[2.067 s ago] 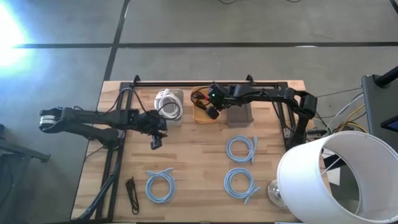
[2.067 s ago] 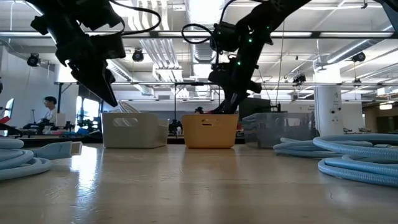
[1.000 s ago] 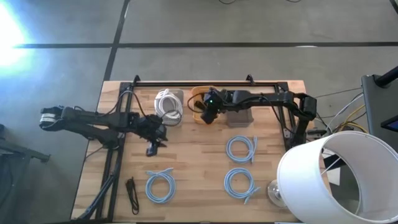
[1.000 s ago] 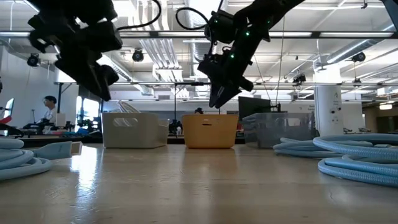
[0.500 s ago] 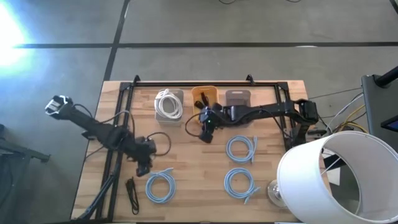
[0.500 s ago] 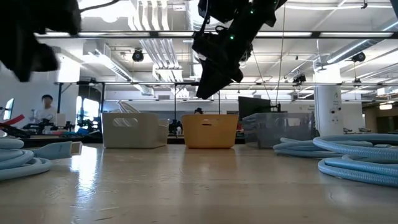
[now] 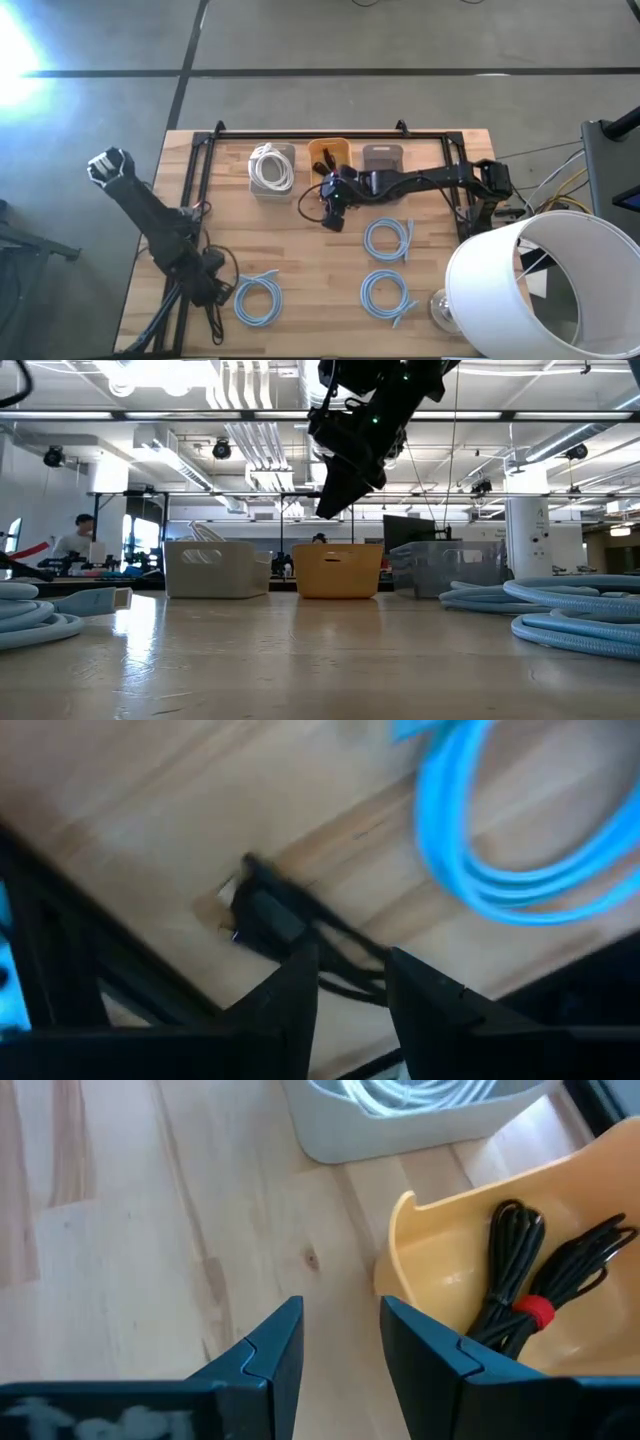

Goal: Sort HDMI cables
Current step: Put the black HDMI cable into the yellow bin

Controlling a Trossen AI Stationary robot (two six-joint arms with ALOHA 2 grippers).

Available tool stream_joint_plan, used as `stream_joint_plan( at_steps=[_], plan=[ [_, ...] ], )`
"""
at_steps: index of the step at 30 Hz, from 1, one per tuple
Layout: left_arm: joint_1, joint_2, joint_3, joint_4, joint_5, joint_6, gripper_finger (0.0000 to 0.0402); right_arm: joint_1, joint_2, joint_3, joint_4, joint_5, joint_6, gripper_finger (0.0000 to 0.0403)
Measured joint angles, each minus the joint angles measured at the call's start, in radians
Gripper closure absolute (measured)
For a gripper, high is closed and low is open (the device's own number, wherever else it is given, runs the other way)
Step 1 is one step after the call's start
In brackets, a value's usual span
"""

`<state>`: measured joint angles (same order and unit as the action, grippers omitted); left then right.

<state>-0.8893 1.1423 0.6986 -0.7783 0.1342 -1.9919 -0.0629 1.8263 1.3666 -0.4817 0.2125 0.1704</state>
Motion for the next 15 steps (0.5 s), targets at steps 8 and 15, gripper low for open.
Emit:
stream_joint_plan(
  at_steps=[8,15],
  plan=[
    [-0.036,0.145,0.0,0.066,0.007,-0.105,0.028,-0.007,0.0,0.002,0.136,-0.001,-0.043,0.0272],
    [-0.036,0.277,-0.001,0.143,0.009,-0.006,0.0281,-0.007,0.0,0.002,0.224,-0.003,-0.077,0.0281]
  ],
)
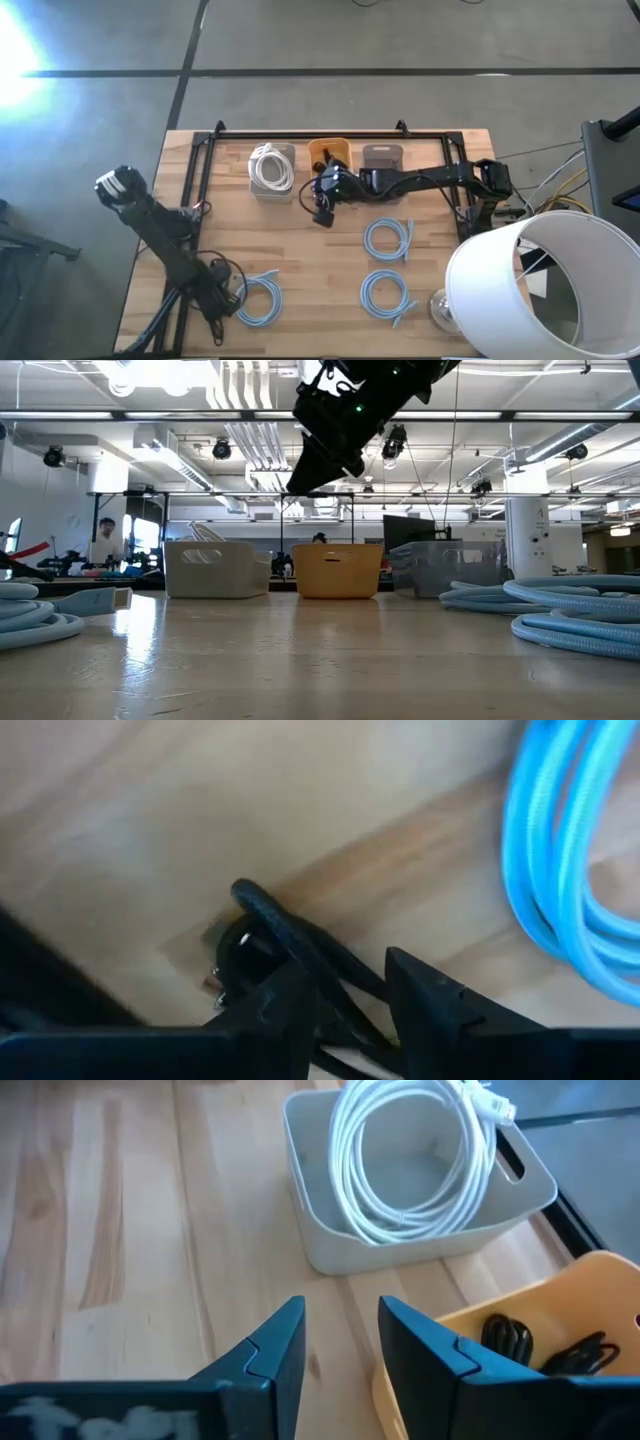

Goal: Sort HDMI cables
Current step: Put the black HDMI cable into the yellow bin

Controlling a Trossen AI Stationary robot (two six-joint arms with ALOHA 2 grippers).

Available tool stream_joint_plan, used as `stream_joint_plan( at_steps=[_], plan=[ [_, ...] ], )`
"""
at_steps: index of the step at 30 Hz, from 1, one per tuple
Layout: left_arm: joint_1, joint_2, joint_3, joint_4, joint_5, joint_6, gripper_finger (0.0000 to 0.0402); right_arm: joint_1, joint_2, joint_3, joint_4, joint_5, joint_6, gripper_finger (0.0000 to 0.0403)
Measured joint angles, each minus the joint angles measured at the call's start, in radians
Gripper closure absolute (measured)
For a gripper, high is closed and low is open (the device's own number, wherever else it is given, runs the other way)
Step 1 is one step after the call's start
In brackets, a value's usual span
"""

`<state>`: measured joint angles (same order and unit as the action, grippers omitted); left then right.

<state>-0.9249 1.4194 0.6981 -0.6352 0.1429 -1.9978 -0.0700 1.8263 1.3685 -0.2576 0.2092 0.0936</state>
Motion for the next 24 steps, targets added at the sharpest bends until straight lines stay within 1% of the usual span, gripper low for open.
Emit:
stream_joint_plan(
  at_steps=[3,6,11,14,21,24],
  plan=[
    [0.0,0.032,0.004,0.026,0.006,0.079,0.0287,0.0,0.0,0.0,0.012,0.0,0.0,0.0282],
    [0.0,0.051,0.011,0.031,0.006,0.093,0.0305,0.0,0.0,0.0,0.011,0.0,0.003,0.028],
    [0.0,0.034,0.012,0.024,0.004,0.122,0.0356,0.0,0.0,0.0,0.011,0.0,0.003,0.0283],
    [0.0,0.016,0.012,-0.001,-0.026,0.13,0.039,0.001,0.0,0.0,0.012,-0.004,0.003,0.0287],
    [0.011,-0.063,0.009,-0.026,-0.178,0.225,0.0388,0.009,0.003,0.0,0.016,-0.009,0.034,0.0287],
    [0.024,-0.109,0.009,-0.047,-0.206,0.252,0.0393,0.011,0.003,0.0,0.043,-0.008,0.009,0.0287]
  ],
)
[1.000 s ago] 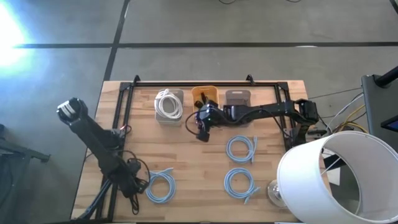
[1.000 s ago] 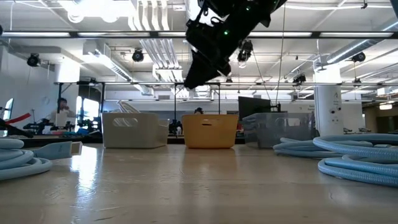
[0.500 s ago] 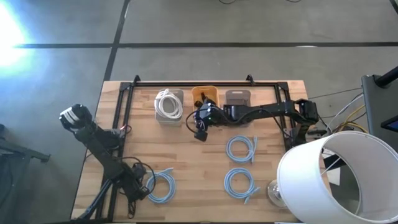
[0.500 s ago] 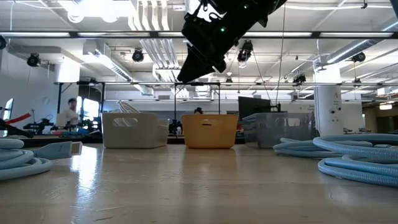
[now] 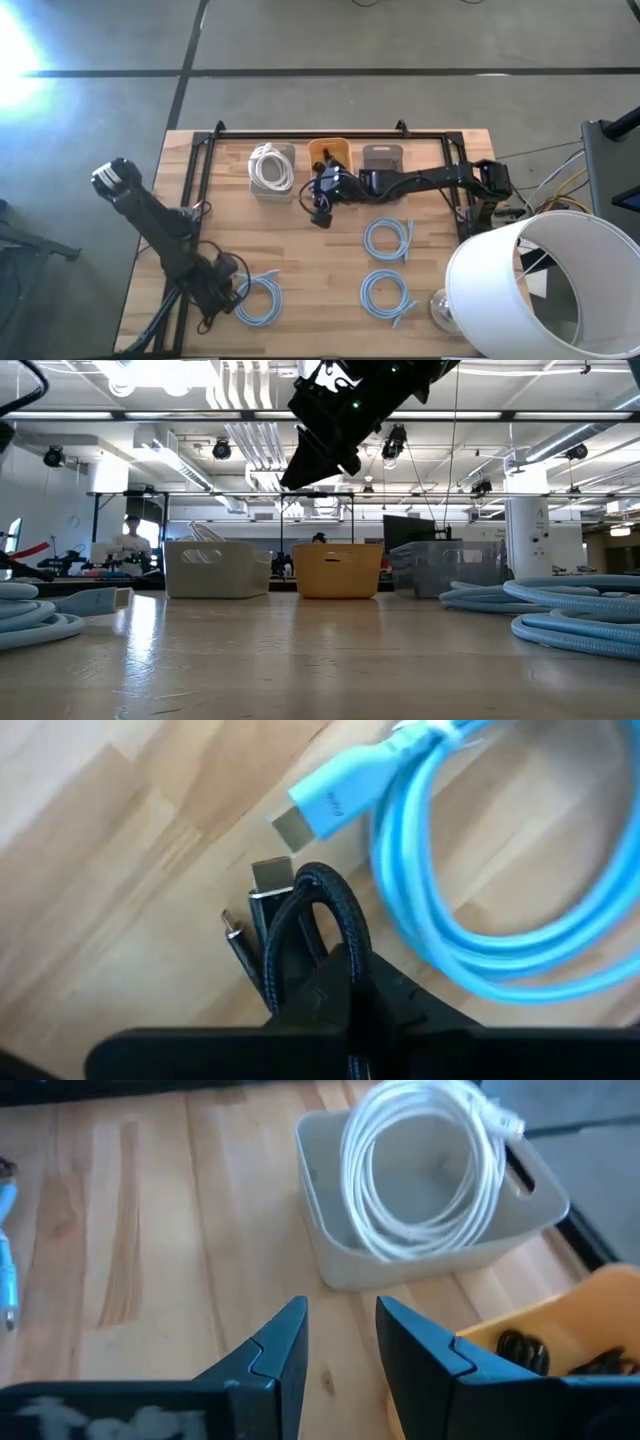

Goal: Sort HDMI cables
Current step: Put the black HDMI cable into the yellow bin

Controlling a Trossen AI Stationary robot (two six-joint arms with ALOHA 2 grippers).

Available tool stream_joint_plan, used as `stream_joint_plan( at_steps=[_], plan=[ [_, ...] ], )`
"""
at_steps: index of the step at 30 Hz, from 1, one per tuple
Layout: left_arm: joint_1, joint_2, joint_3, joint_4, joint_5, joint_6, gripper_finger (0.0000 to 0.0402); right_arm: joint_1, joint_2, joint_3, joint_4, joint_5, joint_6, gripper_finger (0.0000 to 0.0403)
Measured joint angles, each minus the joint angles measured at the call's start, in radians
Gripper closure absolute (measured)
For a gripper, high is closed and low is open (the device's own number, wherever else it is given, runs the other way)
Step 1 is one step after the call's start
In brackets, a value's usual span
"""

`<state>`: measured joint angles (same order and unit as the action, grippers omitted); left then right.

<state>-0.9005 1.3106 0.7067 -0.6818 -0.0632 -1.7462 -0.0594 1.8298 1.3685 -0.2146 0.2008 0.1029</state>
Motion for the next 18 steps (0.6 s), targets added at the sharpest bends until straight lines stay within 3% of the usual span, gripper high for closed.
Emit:
stream_joint_plan(
  at_steps=[10,18],
  plan=[
    [0.057,-0.182,0.001,-0.168,-0.172,0.199,0.0389,0.018,0.002,0.0,0.125,-0.022,-0.061,0.0283],
    [0.142,-0.305,0.001,-0.212,-0.381,0.509,0.0386,0.028,0.02,0.0,0.158,-0.135,-0.098,0.0256]
  ],
)
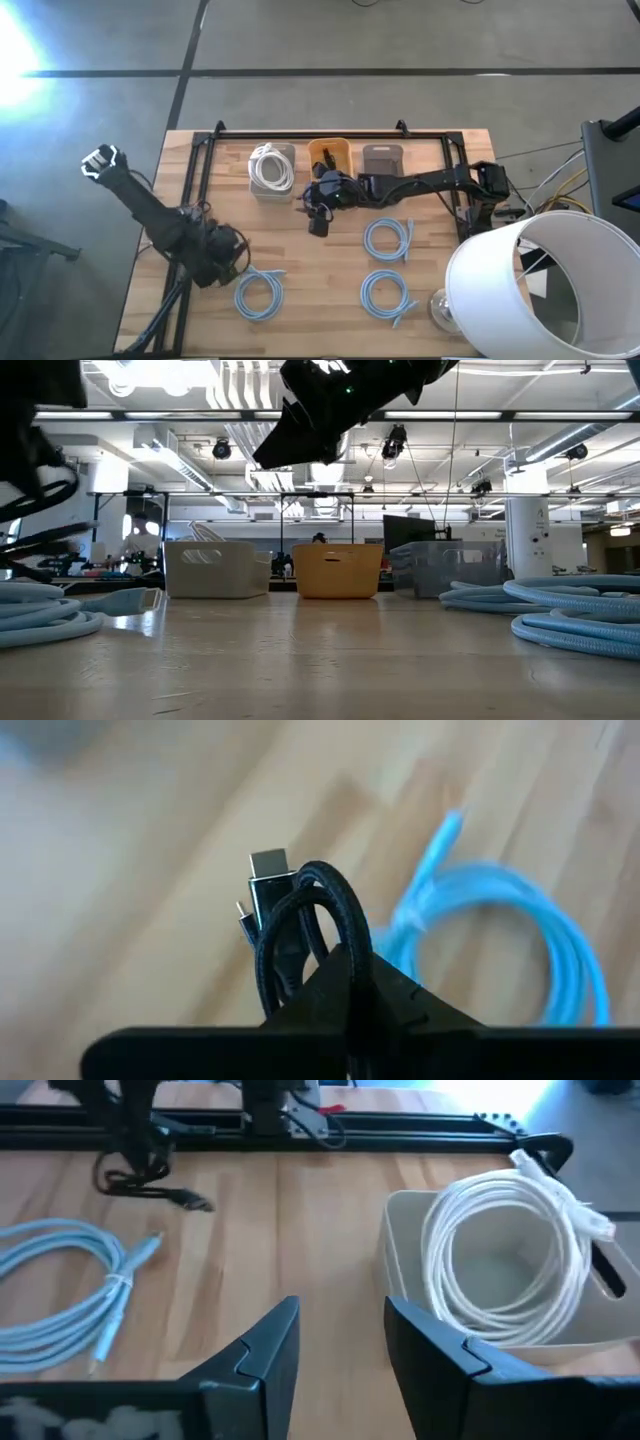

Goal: Sort HDMI cables
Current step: Put the black HDMI cable into the yellow bin

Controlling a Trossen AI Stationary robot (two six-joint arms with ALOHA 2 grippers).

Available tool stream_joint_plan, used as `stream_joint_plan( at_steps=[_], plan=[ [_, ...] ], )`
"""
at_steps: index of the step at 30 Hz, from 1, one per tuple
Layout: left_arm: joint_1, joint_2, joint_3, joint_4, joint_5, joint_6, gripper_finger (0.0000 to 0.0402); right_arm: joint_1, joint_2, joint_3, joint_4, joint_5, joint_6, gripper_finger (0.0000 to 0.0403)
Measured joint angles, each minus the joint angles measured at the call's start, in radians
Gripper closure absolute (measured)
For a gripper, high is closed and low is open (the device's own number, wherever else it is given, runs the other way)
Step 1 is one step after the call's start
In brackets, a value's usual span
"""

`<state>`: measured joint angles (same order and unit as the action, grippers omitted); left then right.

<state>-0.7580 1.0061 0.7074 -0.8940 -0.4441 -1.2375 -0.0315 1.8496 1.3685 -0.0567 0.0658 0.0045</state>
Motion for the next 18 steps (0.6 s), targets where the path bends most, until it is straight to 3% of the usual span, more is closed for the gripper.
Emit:
stream_joint_plan(
  at_steps=[6,10,18],
  plan=[
    [0.075,-0.048,0.0,0.017,-0.272,0.302,0.0389,0.022,0.045,0.0,0.06,-0.038,0.094,0.0239],
    [0.11,-0.048,0.0,0.116,-0.456,0.506,0.0392,0.035,0.095,0.0,0.151,-0.043,0.139,0.0236],
    [0.152,-0.033,0.0,0.521,-0.565,0.963,0.0386,0.035,0.209,0.0,0.424,-0.046,0.161,0.0236]
  ],
)
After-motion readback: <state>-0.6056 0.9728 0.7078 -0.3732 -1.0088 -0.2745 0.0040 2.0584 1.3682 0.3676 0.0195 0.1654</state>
